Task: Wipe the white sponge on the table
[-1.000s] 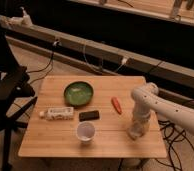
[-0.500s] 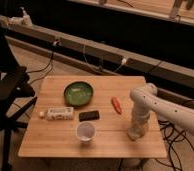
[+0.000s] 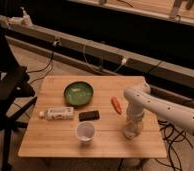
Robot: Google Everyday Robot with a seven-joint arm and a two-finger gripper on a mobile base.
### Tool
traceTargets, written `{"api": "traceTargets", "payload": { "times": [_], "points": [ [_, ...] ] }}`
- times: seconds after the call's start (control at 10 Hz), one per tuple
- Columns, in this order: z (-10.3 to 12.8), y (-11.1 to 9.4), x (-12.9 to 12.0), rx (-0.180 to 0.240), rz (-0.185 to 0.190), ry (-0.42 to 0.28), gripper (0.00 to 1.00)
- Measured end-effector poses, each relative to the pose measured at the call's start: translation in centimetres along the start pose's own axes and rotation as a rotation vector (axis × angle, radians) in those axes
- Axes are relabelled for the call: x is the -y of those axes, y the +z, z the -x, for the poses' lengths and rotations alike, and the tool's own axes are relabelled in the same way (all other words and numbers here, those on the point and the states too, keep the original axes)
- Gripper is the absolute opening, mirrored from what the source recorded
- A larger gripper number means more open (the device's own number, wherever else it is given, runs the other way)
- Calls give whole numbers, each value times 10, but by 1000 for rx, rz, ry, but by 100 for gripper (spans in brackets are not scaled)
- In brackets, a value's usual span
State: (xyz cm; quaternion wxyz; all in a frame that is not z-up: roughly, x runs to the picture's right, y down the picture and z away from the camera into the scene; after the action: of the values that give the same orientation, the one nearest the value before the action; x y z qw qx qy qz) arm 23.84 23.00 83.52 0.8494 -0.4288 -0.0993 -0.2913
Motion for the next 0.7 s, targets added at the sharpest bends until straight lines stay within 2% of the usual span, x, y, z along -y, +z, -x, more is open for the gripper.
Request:
{"api": "traceTargets", "payload": {
  "times": [0.3,0.5,0.7],
  "points": [
    [0,-1,-1,0,2,-1,2],
    [4,-1,-3,-17,9,-17,0],
    [34,-7,-9,-36,9,-53,0]
  ]
}}
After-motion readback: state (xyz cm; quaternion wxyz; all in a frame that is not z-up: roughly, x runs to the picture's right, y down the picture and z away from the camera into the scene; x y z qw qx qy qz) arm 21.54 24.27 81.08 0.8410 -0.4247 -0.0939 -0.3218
